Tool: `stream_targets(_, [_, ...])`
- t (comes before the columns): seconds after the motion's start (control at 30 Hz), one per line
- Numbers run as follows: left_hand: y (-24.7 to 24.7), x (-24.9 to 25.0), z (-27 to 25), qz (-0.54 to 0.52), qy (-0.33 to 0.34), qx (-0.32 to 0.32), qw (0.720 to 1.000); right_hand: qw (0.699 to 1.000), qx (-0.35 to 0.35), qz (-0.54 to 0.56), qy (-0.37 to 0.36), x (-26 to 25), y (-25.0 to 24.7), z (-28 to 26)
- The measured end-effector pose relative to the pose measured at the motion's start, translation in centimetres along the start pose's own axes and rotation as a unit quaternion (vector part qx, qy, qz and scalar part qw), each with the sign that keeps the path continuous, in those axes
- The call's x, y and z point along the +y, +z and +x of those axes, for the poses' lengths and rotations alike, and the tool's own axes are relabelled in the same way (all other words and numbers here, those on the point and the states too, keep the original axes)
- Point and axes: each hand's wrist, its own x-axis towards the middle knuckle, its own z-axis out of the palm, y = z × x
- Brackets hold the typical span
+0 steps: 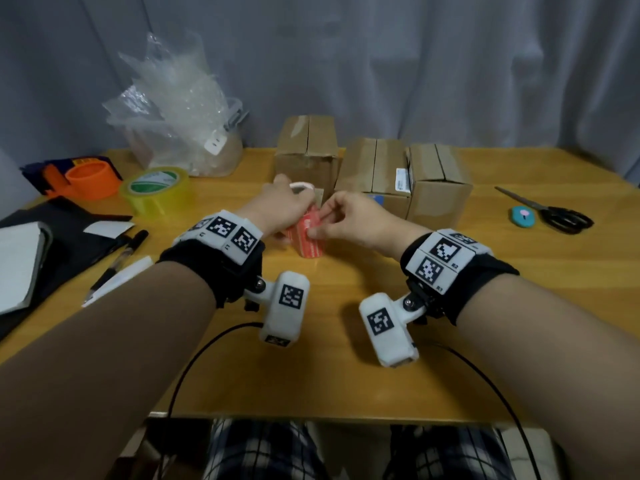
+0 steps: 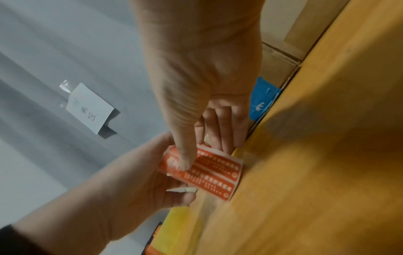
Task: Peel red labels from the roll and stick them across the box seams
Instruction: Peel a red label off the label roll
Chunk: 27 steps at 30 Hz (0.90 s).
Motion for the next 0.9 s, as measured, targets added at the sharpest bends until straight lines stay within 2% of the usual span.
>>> stream_targets(0.07, [-0.3, 0.2, -0.4, -0.034, -0.008, -0.007, 0.999, 0.999, -0.024, 0.026, 0.001, -0.1, 0.0, -0.3])
stream_targets(0.13, [-0.6, 0.1, -0.5, -0.009, 0.019, 0.014, 1.0, 1.0, -0.016, 0.016, -0.011, -0.1, -0.1, -0.2])
stream_targets(0.27, [-1.5, -0.1, -1.6, 0.075, 0.155, 0.103, 0.98, 0.999, 0.026, 0.035, -0.008, -0.3, -1.3, -0.6])
stream_targets(0.33, [-1.8, 0.2, -2.1, 0.106, 0.215, 0.093, 0.966, 0.998, 0.026, 0.057, -0.009, -0.4, -1.9, -0.8])
stream_targets(0.4, [-1.9, 0.7, -2.4, 0.106, 0.244, 0.046, 0.963, 0.998, 0.037, 0.053, -0.015, -0.3, -2.5, -1.0])
stream_targets(0.47, [-1.8, 1.2, -2.3, 0.086, 0.247, 0.015, 0.965, 0.997, 0.053, 0.041, -0.025, -0.1, -2.8, -1.2])
stream_targets(0.63, [-1.3, 1.6, -2.4, -0.01, 0.222, 0.018, 0.975, 0.99, 0.113, 0.057, -0.059, 0.1, -3.1, -1.6])
stream_targets(0.77, [-0.7, 1.6, -2.7, -0.082, 0.22, 0.017, 0.972, 0.983, 0.156, 0.057, -0.073, 0.5, -3.1, -1.8])
stream_targets(0.9, [-0.2, 1.4, -2.7, -0.115, 0.217, 0.013, 0.969, 0.957, 0.259, -0.051, -0.119, 0.5, -2.9, -1.7])
